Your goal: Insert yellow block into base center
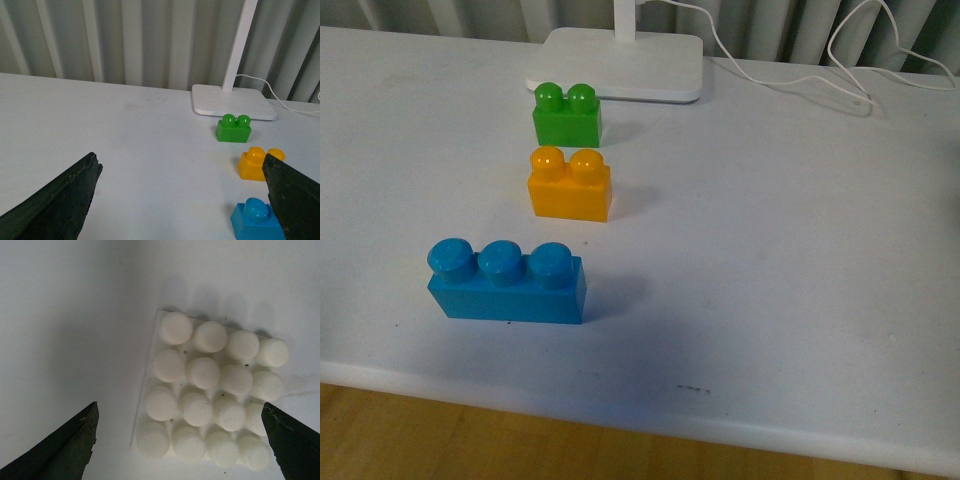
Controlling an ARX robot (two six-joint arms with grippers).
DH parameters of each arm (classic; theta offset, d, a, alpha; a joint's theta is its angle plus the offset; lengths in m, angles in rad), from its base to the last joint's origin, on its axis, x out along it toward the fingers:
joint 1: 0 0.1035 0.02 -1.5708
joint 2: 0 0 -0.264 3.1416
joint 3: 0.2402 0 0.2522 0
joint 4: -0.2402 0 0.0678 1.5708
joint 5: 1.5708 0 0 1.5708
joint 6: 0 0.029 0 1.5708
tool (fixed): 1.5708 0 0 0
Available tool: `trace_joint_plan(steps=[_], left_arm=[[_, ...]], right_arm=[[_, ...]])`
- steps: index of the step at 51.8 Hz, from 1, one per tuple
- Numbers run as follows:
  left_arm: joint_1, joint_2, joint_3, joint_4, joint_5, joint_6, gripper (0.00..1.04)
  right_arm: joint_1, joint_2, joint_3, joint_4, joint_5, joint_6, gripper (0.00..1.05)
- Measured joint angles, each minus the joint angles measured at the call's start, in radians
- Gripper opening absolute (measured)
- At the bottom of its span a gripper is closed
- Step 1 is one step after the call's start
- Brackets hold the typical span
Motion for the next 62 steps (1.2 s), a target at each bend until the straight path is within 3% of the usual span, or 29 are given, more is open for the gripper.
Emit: trace_joint_plan(steps=[13,32,62], left_arm=[[0.000,0.000,0.000,0.000,0.000,0.000,0.98],[0.000,0.000,0.000,0.000,0.000,0.000,0.98],[0.000,0.000,0.000,0.000,0.000,0.000,0.98]], right_arm=[[-0.081,0.109,0.097,-0.048,0.024,-0.021,0.95],[-0.179,0.199,0.170,-0.127,-0.035,-0.006,0.95],[-0.183,0.287,0.193,-0.135,-0.090,0.048,0.95]])
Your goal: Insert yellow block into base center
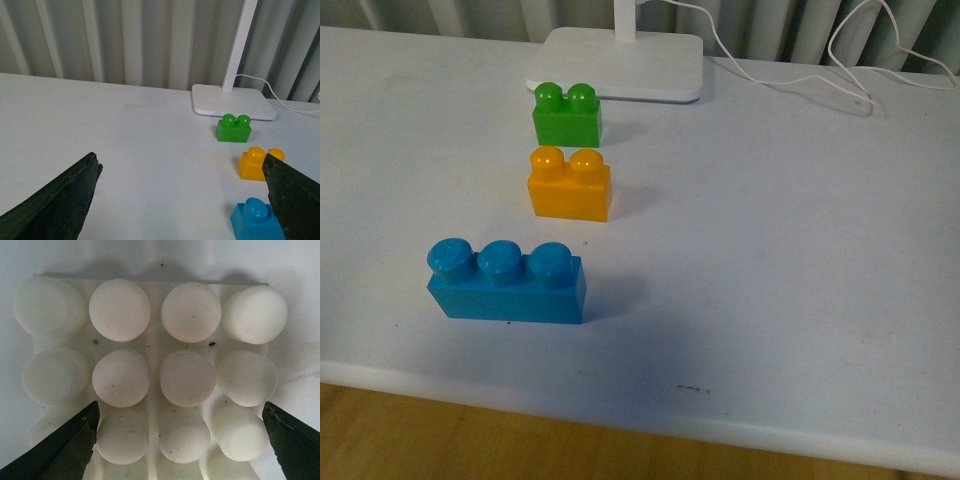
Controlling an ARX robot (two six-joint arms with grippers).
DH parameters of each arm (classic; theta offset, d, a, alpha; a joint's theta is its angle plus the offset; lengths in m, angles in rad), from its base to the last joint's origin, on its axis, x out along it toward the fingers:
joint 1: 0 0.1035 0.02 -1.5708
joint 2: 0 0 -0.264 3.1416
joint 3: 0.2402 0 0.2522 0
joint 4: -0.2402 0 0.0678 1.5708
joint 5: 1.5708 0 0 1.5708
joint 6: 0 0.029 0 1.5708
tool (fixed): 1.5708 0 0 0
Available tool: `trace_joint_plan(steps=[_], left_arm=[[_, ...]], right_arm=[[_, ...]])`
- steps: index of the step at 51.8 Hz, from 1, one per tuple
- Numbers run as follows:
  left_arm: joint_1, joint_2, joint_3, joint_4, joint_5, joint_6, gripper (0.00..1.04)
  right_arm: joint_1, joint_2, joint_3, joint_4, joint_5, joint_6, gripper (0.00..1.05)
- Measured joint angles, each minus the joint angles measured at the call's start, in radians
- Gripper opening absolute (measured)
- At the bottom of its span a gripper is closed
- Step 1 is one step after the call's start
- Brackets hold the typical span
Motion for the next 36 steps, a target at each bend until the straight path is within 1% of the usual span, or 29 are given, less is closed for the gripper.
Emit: trace_joint_plan(steps=[12,21,29,35,36], left_arm=[[0.000,0.000,0.000,0.000,0.000,0.000,0.98],[0.000,0.000,0.000,0.000,0.000,0.000,0.98],[0.000,0.000,0.000,0.000,0.000,0.000,0.98],[0.000,0.000,0.000,0.000,0.000,0.000,0.98],[0.000,0.000,0.000,0.000,0.000,0.000,0.98]], right_arm=[[0.008,-0.001,-0.007,-0.002,-0.026,0.000,0.95],[0.037,-0.021,-0.043,0.014,-0.045,0.026,0.95],[0.086,-0.039,-0.091,0.040,-0.069,0.068,0.95],[0.146,-0.063,-0.137,0.069,-0.082,0.127,0.96],[0.168,-0.071,-0.150,0.080,-0.076,0.146,0.96]])
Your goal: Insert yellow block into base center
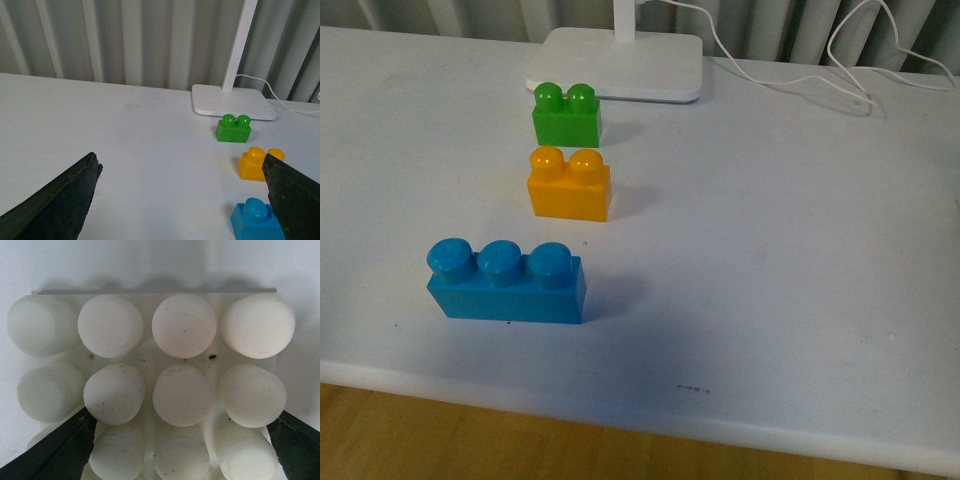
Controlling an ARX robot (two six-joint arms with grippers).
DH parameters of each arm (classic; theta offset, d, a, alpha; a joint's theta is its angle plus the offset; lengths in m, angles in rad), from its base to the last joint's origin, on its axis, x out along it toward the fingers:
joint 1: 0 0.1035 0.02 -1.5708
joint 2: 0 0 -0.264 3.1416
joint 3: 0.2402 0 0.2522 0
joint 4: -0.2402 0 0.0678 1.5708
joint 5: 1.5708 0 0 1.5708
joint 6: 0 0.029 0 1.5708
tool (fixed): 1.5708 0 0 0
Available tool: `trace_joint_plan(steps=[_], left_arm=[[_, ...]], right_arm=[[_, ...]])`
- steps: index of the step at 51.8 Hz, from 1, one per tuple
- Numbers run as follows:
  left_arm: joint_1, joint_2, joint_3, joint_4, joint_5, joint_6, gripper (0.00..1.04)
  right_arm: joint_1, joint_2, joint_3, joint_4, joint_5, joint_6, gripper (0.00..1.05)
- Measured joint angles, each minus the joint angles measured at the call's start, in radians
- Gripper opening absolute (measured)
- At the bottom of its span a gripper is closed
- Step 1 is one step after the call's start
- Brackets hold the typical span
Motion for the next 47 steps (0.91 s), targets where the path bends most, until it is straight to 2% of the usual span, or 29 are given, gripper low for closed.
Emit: trace_joint_plan(steps=[10,23,32,47], left_arm=[[0.000,0.000,0.000,0.000,0.000,0.000,0.98],[0.000,0.000,0.000,0.000,0.000,0.000,0.98],[0.000,0.000,0.000,0.000,0.000,0.000,0.98],[0.000,0.000,0.000,0.000,0.000,0.000,0.98]], right_arm=[[0.151,-0.029,-0.042,0.044,0.024,0.175,0.96],[0.283,-0.028,-0.042,0.061,0.053,0.317,0.96],[0.380,0.000,-0.010,0.063,0.107,0.418,0.96],[0.450,0.057,0.071,0.042,0.138,0.473,0.96]])
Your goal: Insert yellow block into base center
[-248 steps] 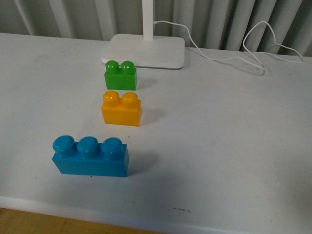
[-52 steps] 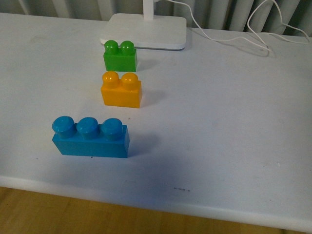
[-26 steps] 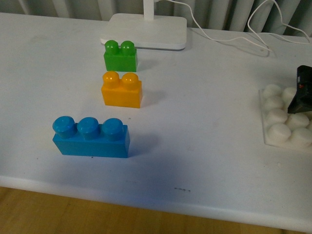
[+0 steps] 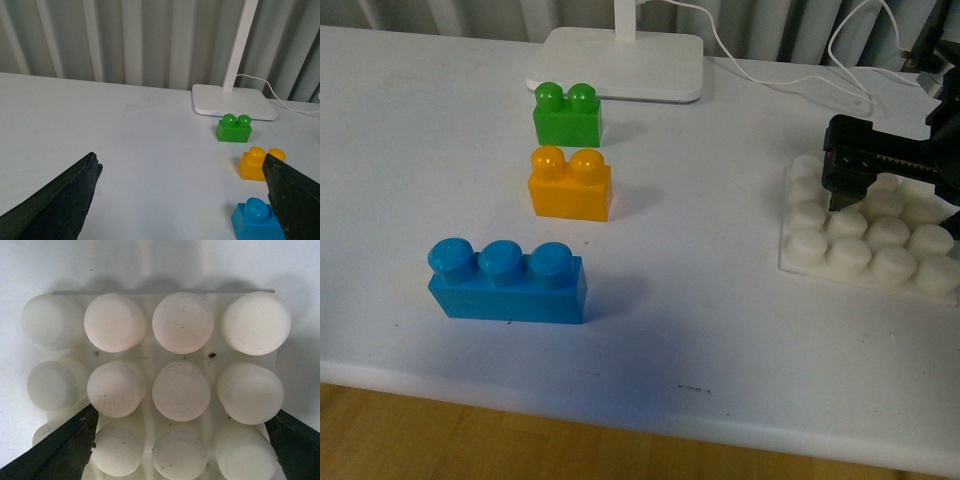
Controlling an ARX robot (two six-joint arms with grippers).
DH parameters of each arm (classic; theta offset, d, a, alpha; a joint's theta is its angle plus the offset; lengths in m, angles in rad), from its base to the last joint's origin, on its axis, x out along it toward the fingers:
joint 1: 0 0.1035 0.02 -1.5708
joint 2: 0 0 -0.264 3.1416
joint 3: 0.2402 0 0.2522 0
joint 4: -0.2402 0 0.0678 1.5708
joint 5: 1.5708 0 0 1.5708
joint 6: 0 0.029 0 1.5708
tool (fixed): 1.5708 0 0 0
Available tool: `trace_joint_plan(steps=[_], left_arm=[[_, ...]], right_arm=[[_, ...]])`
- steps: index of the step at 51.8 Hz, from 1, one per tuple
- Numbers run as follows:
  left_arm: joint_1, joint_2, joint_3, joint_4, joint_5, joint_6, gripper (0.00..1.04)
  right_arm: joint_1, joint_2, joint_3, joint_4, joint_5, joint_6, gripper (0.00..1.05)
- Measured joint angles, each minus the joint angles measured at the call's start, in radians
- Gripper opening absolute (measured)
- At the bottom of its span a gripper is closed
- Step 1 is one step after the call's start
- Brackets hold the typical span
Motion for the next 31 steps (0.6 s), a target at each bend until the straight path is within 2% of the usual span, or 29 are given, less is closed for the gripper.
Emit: trace_joint_plan(steps=[16,31], left_arm=[[0.000,0.000,0.000,0.000,0.000,0.000,0.98],[0.000,0.000,0.000,0.000,0.000,0.000,0.98]], right_arm=[[0.097,0.004,0.020,-0.026,0.005,0.080,0.96],[0.135,0.018,0.053,-0.031,0.036,0.103,0.96]])
